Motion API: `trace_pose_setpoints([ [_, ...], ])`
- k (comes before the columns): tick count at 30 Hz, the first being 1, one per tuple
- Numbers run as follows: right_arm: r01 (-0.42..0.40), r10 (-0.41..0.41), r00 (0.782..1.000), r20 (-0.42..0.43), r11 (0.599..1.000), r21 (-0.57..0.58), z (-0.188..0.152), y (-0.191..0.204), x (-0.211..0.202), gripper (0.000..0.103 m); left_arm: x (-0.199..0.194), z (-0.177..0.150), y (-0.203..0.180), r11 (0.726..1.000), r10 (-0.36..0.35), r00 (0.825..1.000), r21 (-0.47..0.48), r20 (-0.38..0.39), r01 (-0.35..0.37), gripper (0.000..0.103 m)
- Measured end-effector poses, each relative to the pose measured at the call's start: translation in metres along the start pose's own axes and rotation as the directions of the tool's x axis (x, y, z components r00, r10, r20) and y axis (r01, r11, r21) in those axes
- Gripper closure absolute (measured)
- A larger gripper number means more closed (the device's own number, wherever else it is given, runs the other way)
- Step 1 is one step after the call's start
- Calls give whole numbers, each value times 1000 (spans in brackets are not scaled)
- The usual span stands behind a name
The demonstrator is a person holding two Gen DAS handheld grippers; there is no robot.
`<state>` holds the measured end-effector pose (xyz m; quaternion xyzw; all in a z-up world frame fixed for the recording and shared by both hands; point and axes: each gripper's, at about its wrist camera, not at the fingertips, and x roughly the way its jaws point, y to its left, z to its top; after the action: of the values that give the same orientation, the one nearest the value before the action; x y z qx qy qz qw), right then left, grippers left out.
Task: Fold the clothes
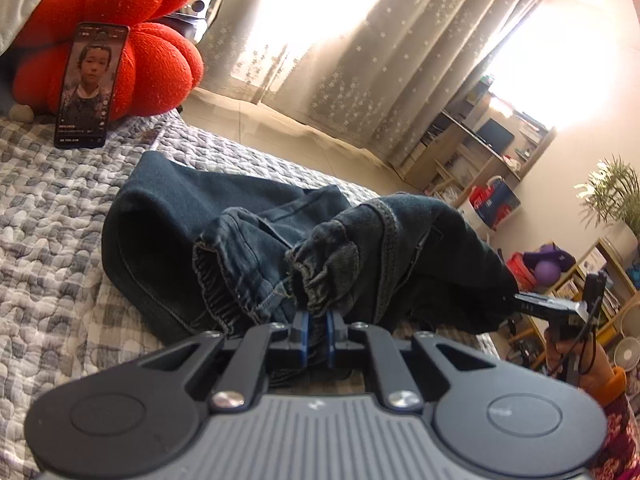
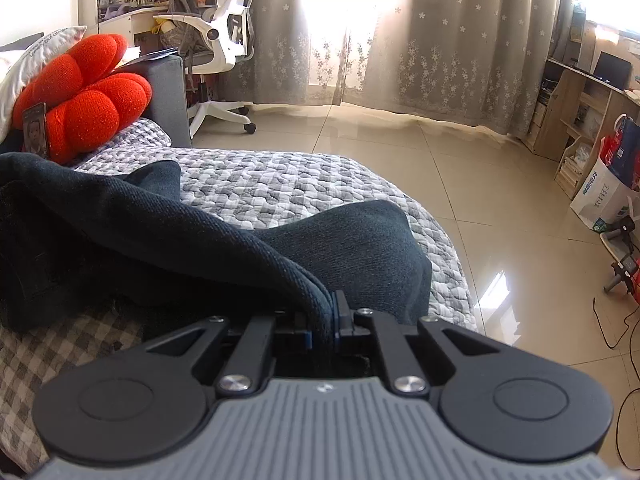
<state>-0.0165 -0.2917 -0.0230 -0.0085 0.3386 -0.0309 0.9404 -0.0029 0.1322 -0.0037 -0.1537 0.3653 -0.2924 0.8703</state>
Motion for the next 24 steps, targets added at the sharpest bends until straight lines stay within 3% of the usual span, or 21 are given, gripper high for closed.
trace_pose_setpoints([
  [4,-14,14,999,-30,1000,-4,0,-6,0,93,-4,-10,-6,997,-27,997,72,-69,32,94],
  [10,-25,22,998,-66,999,-44,-2,-10,-8,84,-6,-19,-12,985,-23,989,169,-148,48,93],
  [12,-13,9,997,-77,999,-49,-3,-14,-11,80,-7,-22,-14,978,-11,984,202,-175,47,92],
  [14,2,-6,997,-78,999,-49,-4,-17,-14,70,-8,-26,-16,970,3,978,240,-207,48,91],
  [16,6,-9,997,-74,999,-52,-5,-20,-20,64,-9,-31,-18,958,15,973,282,-228,52,85],
  [19,8,-12,998,-62,998,-68,-6,-21,-28,50,-13,-37,-21,944,33,972,328,-233,47,67],
  [24,4,-8,999,-43,996,-88,-3,-19,-34,45,-17,-29,-10,967,72,982,253,-176,-26,39],
])
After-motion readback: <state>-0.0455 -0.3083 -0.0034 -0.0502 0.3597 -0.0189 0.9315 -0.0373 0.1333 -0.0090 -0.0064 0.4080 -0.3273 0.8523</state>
